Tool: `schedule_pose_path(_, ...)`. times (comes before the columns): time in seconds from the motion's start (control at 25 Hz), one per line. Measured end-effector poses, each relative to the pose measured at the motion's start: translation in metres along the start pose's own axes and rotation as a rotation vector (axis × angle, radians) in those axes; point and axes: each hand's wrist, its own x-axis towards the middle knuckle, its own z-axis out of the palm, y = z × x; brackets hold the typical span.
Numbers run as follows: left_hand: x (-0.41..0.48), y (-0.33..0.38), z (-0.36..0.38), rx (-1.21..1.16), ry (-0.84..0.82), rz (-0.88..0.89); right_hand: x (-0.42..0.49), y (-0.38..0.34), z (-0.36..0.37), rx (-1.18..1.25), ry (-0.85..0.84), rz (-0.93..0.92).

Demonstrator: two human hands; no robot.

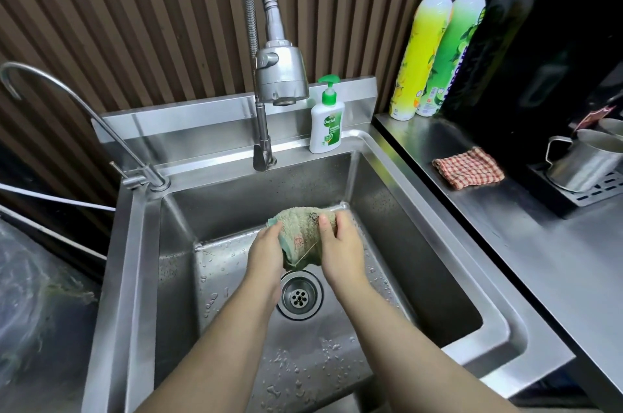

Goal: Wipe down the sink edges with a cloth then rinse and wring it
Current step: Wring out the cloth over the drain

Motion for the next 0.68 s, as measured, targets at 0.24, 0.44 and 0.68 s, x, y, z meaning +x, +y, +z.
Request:
schedule_pose_path(0.24,-0.006,0.001,-0.009,0.588,0.191,0.534,0.009,-0.008,0.003,-0.108,0.078,0.116)
schedule_pose_path(0.44,0.006,0.0,-0.023,0.6,0.029,0.648,0.013,-0.006,-0.011,-0.239,0.009,0.038)
schedule_pose_path(0.68,-0.006,-0.006,0.014,0.493,-0.009,0.44,0.004,-0.002,-0.041,-0.375,0.061,0.052)
